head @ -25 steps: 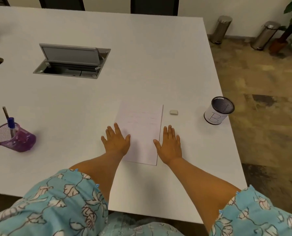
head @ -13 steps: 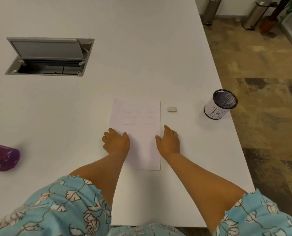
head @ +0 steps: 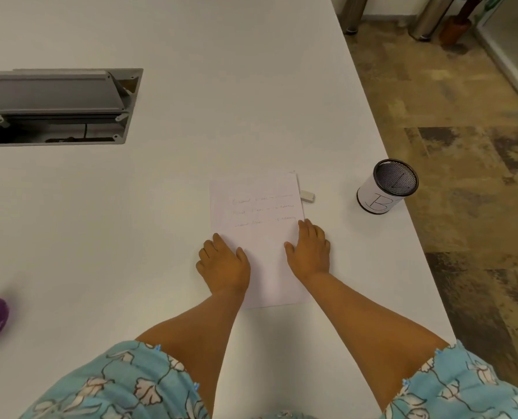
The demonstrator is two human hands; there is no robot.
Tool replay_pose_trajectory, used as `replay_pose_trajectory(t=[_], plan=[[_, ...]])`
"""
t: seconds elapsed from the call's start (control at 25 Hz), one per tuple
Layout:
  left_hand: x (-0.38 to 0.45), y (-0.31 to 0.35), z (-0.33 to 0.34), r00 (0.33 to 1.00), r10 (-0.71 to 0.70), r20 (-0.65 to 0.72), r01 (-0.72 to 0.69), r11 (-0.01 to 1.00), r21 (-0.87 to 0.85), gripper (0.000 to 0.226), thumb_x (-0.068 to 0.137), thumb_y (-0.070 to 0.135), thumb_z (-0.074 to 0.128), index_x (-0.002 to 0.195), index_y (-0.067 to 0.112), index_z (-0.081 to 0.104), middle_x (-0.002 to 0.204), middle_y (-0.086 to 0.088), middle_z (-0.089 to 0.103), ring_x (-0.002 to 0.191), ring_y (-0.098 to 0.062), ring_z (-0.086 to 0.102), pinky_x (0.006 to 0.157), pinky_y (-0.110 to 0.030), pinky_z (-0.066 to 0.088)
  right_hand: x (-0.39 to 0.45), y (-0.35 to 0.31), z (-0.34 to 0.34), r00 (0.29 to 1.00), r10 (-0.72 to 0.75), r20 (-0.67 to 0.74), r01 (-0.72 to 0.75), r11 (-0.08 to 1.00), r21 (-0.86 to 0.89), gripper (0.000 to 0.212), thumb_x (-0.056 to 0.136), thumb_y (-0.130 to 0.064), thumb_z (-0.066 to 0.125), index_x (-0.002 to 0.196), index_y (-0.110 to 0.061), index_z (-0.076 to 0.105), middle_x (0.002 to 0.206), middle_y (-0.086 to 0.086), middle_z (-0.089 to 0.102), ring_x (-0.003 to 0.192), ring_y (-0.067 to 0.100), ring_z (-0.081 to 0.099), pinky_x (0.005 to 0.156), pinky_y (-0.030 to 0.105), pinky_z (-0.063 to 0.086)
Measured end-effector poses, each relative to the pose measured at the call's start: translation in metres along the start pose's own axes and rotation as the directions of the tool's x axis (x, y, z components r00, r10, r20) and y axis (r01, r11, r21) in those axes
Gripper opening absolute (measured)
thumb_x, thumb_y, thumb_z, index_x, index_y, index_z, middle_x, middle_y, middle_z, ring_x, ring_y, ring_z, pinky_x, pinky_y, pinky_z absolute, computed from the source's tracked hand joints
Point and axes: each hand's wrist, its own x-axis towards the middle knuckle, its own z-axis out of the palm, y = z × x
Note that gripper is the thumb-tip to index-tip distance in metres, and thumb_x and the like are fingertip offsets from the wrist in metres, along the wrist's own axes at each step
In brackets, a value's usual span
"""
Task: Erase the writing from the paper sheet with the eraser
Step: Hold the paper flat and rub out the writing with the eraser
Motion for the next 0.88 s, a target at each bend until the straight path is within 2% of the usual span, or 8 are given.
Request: replay_pose_trajectory(t=[0.12,0.24,0.4,0.56,0.68,0.76,0.8,0.88], plan=[[0.01,-0.011,-0.001,0.988,0.151,0.033,-0.154,0.984,0.095,0.066,0.097,0.037,0.036,0.149,0.007,0.01,0.156,-0.017,0.008,0.143,-0.031,0.01,0.115,-0.045,0.011,0.002,0.002,0.002,1.0,0.002,-0.022,-0.002,1.0,0.013,0.058,0.092,-0.033,0.044,0.14,-0.011,0.021,0.151,0.008,0.024,0.138,0.025,0.02,0.111,0.041,0.022],[0.028,-0.024,-0.003,0.941,0.325,0.091,-0.336,0.925,0.177,0.07,0.096,0.047,0.02,0.149,0.01,-0.005,0.157,-0.011,-0.013,0.145,-0.026,-0.011,0.116,-0.045,-0.005,0.016,0.002,-0.005,0.991,0.056,-0.125,-0.042,0.993,0.111,0.053,0.092,-0.029,0.045,0.138,-0.01,0.027,0.148,0.011,0.03,0.135,0.027,0.027,0.108,0.042,0.026],[0.056,-0.036,-0.01,0.905,0.394,0.163,-0.42,0.889,0.183,0.083,0.082,0.06,0.009,0.148,0.014,-0.011,0.156,-0.005,-0.02,0.143,-0.022,-0.018,0.114,-0.045,-0.012,0.055,-0.002,-0.024,0.975,0.074,-0.208,-0.049,0.991,0.123,0.048,0.091,-0.024,0.047,0.135,-0.007,0.032,0.142,0.012,0.037,0.128,0.029,0.033,0.105,0.04,0.03],[0.086,-0.034,-0.018,0.854,0.441,0.275,-0.494,0.854,0.165,0.109,0.064,0.085,0.007,0.144,0.018,-0.022,0.147,0.006,-0.033,0.141,-0.018,-0.025,0.111,-0.047,-0.016,0.09,-0.006,-0.035,0.993,0.042,-0.111,-0.033,0.996,0.08,0.047,0.092,-0.014,0.045,0.136,-0.006,0.03,0.144,0.014,0.034,0.13,0.03,0.032,0.106,0.038,0.029],[0.105,-0.025,-0.028,0.831,0.429,0.354,-0.51,0.842,0.176,0.129,0.057,0.094,0.03,0.144,0.018,-0.025,0.149,0.004,-0.033,0.139,-0.019,-0.028,0.109,-0.052,-0.017,0.104,-0.001,-0.033,0.998,0.043,-0.05,-0.038,0.995,0.09,0.04,0.09,-0.007,0.045,0.13,-0.002,0.04,0.136,0.018,0.043,0.124,0.034,0.039,0.101,0.037,0.034],[0.112,-0.02,-0.032,0.806,0.403,0.433,-0.518,0.834,0.188,0.136,0.055,0.088,0.048,0.144,0.017,-0.027,0.151,0.001,-0.033,0.138,-0.021,-0.032,0.109,-0.057,-0.016,0.107,0.004,-0.025,0.995,0.013,-0.099,-0.006,0.997,0.074,0.028,0.086,-0.001,0.047,0.112,0.0,0.055,0.121,0.021,0.054,0.111,0.034,0.048,0.084,0.034,0.042],[0.113,-0.018,-0.032,0.792,0.384,0.474,-0.521,0.83,0.198,0.141,0.053,0.087,0.054,0.143,0.017,-0.029,0.15,0.0,-0.035,0.137,-0.022,-0.034,0.108,-0.059,-0.017,0.107,0.006,-0.02,0.991,0.006,-0.131,0.006,0.996,0.084,0.022,0.084,0.002,0.047,0.102,-0.001,0.059,0.113,0.022,0.057,0.103,0.033,0.051,0.075,0.033,0.04],[0.116,-0.017,-0.031,0.775,0.346,0.529,-0.511,0.835,0.203,0.149,0.046,0.085,0.061,0.141,0.018,-0.032,0.148,0.0,-0.039,0.135,-0.024,-0.037,0.105,-0.061,-0.018,0.11,0.008,-0.016,0.984,0.025,-0.179,0.0,0.99,0.142,0.017,0.082,0.003,0.047,0.089,-0.006,0.06,0.105,0.021,0.059,0.094,0.03,0.052,0.069,0.032,0.038]])
